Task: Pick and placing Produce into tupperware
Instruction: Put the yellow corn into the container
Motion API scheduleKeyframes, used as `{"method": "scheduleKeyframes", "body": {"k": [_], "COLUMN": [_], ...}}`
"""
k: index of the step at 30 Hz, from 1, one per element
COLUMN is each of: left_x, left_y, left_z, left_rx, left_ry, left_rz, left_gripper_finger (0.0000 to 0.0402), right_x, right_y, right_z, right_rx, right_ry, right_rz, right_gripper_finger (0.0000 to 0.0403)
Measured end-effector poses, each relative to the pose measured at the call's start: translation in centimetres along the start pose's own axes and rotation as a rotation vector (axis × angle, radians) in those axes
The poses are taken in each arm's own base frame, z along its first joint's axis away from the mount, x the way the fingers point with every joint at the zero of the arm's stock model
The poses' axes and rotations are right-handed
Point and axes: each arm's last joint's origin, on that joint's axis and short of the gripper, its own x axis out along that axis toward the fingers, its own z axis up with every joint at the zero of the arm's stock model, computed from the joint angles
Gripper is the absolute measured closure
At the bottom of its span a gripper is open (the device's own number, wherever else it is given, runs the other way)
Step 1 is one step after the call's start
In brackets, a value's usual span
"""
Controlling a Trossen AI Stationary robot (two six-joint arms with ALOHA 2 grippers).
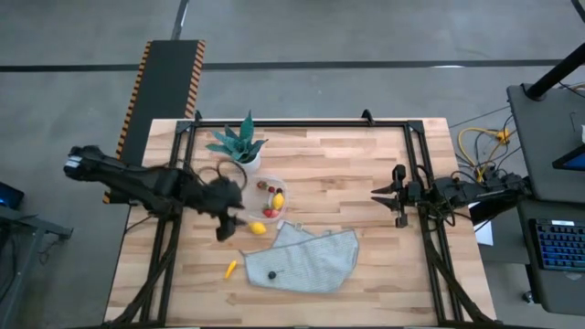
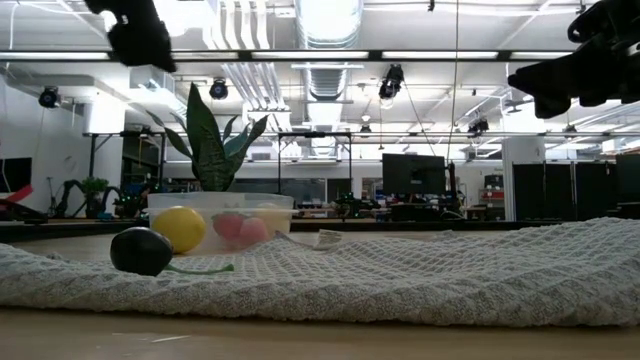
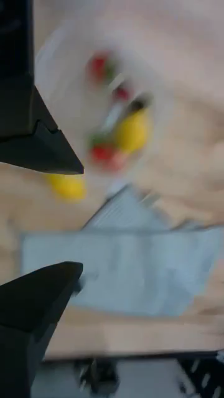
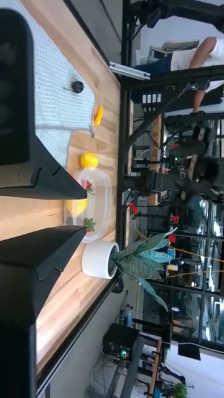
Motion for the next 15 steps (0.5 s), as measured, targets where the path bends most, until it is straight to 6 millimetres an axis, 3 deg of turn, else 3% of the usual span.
{"method": "scheduleKeyframes", "body": {"k": [8, 15], "left_x": [3.5, 6.3], "left_y": [-4.6, -7.7], "left_z": [-1.2, -3.0], "left_rx": [-0.196, -0.285], "left_ry": [0.288, 0.488], "left_rz": [-0.044, 0.085], "left_gripper_finger": [0.0174, 0.0174], "right_x": [0.0, 0.0], "right_y": [0.0, 0.0], "right_z": [-0.1, -0.1], "right_rx": [-0.01, -0.013], "right_ry": [0.006, 0.008], "right_rz": [0.0, 0.0], "right_gripper_finger": [0.0328, 0.0329]}}
